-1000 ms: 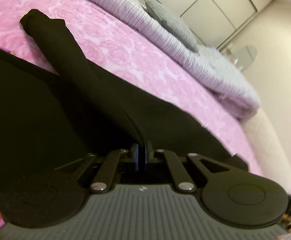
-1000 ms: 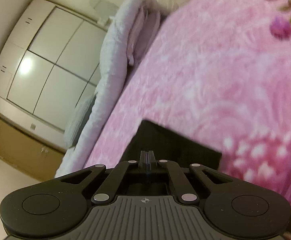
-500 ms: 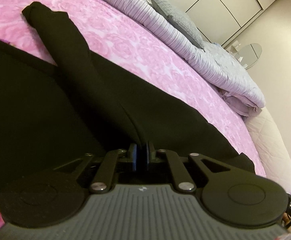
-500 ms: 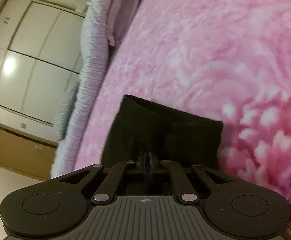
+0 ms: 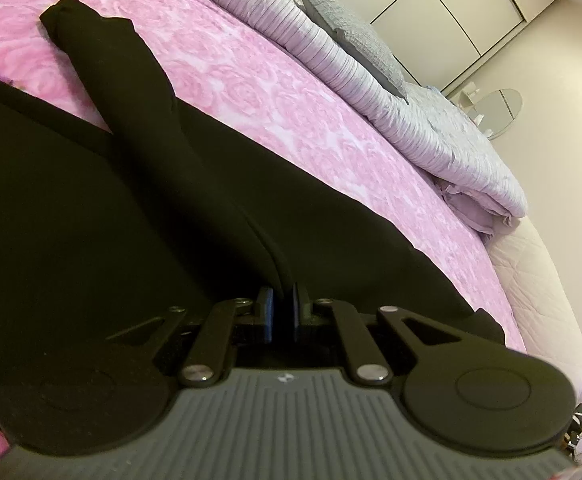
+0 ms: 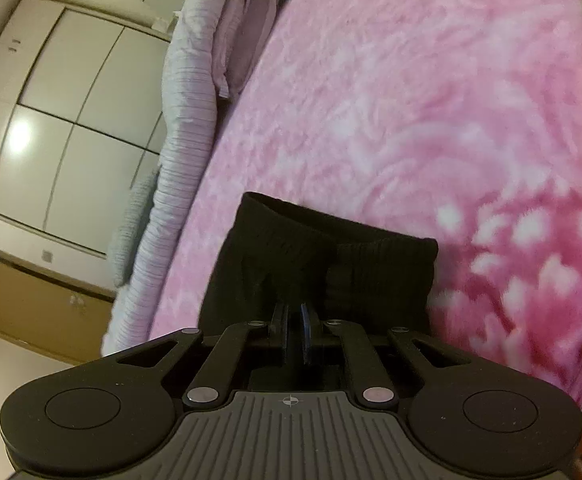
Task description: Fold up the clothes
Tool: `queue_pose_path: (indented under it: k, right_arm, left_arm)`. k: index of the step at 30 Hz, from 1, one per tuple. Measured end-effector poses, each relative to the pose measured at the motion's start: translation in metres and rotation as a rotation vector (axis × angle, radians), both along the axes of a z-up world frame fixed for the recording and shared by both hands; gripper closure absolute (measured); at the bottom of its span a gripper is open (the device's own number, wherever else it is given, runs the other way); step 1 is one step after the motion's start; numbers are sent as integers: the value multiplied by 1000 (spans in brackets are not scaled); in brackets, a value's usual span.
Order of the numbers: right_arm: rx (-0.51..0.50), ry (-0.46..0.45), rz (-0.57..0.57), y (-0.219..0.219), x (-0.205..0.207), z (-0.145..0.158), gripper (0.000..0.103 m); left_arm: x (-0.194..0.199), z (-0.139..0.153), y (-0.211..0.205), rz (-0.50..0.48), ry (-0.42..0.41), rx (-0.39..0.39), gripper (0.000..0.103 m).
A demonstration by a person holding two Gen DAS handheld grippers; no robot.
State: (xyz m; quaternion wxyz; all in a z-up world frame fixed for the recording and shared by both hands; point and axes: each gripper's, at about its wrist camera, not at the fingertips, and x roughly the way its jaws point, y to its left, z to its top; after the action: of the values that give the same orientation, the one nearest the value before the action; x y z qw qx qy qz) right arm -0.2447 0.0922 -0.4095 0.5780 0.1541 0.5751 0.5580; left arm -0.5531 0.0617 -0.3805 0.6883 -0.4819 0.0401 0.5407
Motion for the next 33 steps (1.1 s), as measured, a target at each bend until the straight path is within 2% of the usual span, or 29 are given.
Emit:
queue_pose_path:
  k: [4,6,7,9,11,13,16,21,25,26,29,31,33]
  right_arm:
    - [-7,-5,5,1,0,4,93]
    - [62,7,-21,-10,2,9,94]
    - [106,-2,-32,-15,2,12,102]
    - [154,-41,-9,-21,-1,21,102]
    - [134,-47,-7,-20,-1,21,102]
    - [68,-28,-3,-12,2,14,99]
    - [40,2,-15,-7,2,7,91]
    - [-25,-1,-9,3,4,-3,90]
    - [-5,-33,1,5,4,-1,91]
    - [23,-33,-19,2,3,0,103]
    - [125,-87,-17,-10,-3,15,103]
    - [124,-68,-25,-17,-1,17,103]
    - [98,-32,-19,-19,2,14,95]
  left_arm:
    - [0,0,0,1,-3,-2,97]
    - [0,0,1,2,-5,-2,97]
    - [0,0,1,2,-6,-1,97]
    - [1,0,1,2,-7,-1,97]
    - [1,0,2,2,-9,0,97]
    - [1,0,2,2,-10,1,97]
    - [1,1,1,0,-8,4,97]
    - [2,0,2,-1,-4,3,97]
    - [2,-1,3,0,-3,-2,97]
    - [2,-1,3,0,-5,-2,97]
    - [1,-1,3,-1,-6,-4,97]
    - [1,-2,4,-3,-6,-4,97]
    - [1,-1,5,-5,-6,-3,97]
